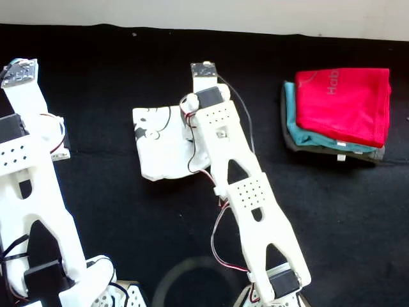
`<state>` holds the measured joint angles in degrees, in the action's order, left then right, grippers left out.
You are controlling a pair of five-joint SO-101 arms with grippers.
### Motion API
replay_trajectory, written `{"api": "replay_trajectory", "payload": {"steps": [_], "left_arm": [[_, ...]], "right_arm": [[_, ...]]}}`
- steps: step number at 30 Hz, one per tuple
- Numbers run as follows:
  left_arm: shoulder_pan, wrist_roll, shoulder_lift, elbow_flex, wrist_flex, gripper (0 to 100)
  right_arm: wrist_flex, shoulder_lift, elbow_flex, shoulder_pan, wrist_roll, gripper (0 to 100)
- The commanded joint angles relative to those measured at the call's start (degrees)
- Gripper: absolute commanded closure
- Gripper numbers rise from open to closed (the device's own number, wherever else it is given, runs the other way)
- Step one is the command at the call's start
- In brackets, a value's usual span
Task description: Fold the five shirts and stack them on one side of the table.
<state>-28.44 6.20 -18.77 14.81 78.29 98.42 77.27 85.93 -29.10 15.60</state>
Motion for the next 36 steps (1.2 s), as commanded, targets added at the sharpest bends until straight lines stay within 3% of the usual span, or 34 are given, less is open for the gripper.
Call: {"api": "replay_trajectory", "payload": {"steps": [1,8,23,36], "left_arm": [[-0.2,0.4,-2.1,-0.3,-0.7,99],[0.0,0.4,-2.0,-0.3,-0.7,99],[0.0,0.4,-2.0,-0.2,-0.3,99],[0.0,0.4,-2.0,-0.1,-0.2,99]], "right_arm": [[0.0,0.9,0.6,1.8,-1.1,99.1],[2.9,-1.5,13.5,8.4,-1.2,99.2],[1.9,-46.1,-20.5,19.5,-21.8,99.2],[-3.0,-52.7,-20.7,32.0,-29.0,99.2]]}}
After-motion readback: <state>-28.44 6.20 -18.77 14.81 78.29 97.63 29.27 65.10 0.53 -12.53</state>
